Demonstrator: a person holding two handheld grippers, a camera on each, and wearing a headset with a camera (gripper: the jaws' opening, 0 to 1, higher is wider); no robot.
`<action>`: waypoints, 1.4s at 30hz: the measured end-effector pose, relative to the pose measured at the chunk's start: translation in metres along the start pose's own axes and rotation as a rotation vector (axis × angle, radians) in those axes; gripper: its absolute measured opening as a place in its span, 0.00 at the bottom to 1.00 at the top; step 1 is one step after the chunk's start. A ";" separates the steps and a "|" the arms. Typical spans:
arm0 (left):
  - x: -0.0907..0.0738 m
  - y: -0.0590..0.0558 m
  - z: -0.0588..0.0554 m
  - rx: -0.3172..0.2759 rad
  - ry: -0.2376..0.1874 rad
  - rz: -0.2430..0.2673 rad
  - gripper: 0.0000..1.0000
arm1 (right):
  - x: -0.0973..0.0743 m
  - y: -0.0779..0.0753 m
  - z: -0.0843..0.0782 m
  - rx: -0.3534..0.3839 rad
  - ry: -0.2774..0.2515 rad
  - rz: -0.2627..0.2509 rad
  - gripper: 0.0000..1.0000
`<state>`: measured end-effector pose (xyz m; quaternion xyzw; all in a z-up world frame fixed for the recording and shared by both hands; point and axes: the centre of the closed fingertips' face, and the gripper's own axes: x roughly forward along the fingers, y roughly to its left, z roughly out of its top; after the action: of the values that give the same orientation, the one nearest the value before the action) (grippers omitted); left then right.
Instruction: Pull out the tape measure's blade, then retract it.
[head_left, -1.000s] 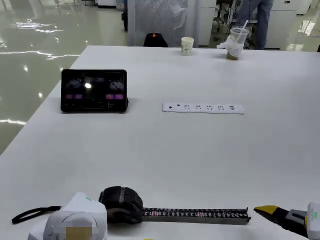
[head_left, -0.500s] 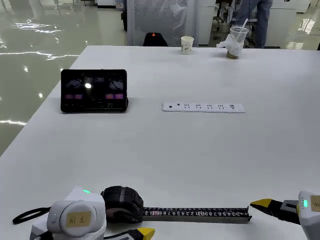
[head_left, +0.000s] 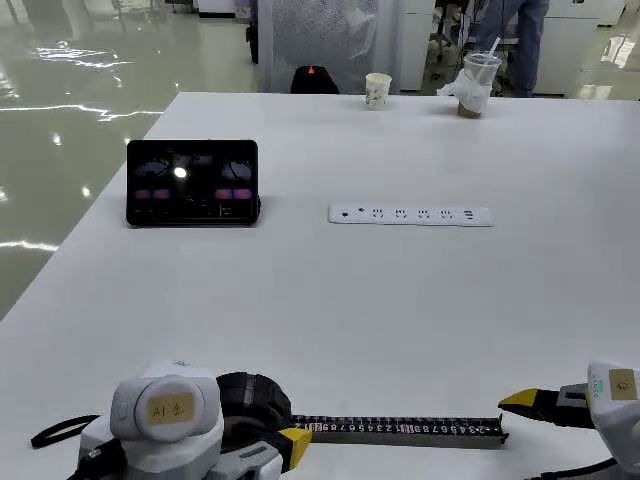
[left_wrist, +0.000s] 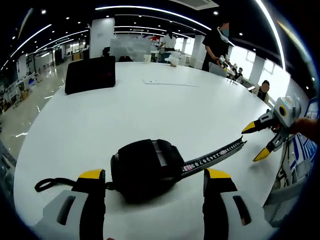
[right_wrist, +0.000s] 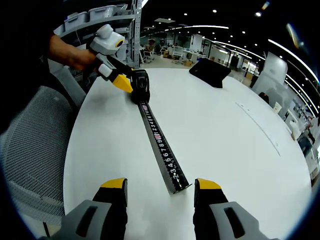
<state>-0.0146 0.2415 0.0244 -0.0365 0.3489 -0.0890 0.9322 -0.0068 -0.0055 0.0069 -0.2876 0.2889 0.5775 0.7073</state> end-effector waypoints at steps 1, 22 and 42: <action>0.000 0.000 0.000 -0.008 -0.001 0.001 0.76 | 0.000 -0.001 0.000 -0.006 0.003 0.002 0.50; 0.013 0.007 0.010 -0.135 -0.007 0.035 0.65 | 0.012 -0.018 -0.011 -0.091 0.091 0.065 0.24; 0.021 0.012 0.007 -0.144 0.007 0.065 0.62 | 0.018 -0.024 -0.015 -0.079 0.087 0.124 0.13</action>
<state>0.0075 0.2490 0.0143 -0.0917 0.3586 -0.0336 0.9284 0.0181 -0.0094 -0.0148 -0.3218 0.3135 0.6183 0.6449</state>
